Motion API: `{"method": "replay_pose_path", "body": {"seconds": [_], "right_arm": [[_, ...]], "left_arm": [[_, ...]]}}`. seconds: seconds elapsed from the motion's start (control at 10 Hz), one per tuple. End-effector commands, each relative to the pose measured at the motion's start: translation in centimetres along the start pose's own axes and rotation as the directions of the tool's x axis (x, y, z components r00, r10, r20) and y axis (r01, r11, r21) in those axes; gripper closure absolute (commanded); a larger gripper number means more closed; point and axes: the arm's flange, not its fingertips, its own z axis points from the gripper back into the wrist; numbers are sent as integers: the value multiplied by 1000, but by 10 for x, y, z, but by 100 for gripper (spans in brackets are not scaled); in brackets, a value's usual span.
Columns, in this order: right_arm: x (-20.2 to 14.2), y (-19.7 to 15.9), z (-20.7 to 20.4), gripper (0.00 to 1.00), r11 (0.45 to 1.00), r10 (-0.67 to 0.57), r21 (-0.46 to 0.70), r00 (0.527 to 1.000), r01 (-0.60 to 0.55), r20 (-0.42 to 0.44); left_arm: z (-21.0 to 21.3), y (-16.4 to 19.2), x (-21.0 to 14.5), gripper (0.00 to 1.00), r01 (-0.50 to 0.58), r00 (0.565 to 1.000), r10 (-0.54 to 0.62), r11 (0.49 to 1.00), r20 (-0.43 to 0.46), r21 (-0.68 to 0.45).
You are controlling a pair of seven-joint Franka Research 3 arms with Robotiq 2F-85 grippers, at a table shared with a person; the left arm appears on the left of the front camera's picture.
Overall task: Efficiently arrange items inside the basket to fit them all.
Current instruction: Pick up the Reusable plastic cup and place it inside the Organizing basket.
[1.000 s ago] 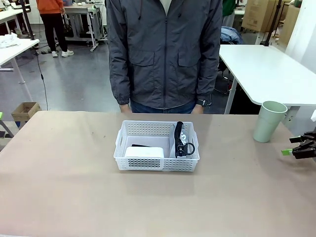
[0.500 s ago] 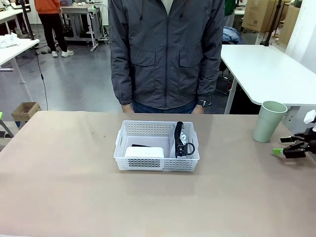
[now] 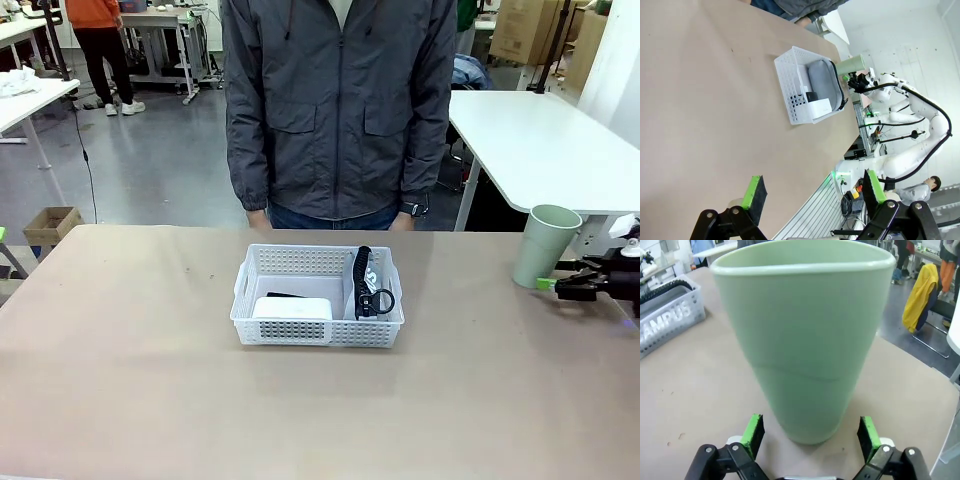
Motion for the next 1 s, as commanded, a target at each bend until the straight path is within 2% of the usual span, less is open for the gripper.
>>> {"method": "replay_pose_path", "body": {"seconds": [0.0, 0.1, 0.4, 0.7, 0.9], "right_arm": [[-6, -4, -20, 0, 1000, 15, 13, 999, -16, 41], [-5, -5, -26, 0, 1000, 4, -8, 995, -4, 95], [-3, -6, -39, 0, 1000, -11, 26, 991, 7, 131], [8, -2, -34, 0, 998, -34, 55, 976, 22, 214], [16, 1, -33, 0, 998, -28, 53, 972, 16, 233]], "left_arm": [[2, -4, -2, 0, -7, 1000, 7, 1000, -5, -7], [2, -4, -2, 0, -7, 1000, 7, 1000, -5, -7], [2, -4, -2, 0, -7, 1000, 7, 1000, -5, -7], [2, -4, -2, 0, -7, 1000, 7, 1000, -5, -7], [2, -4, -2, 0, -7, 1000, 7, 1000, -5, -7]]}}
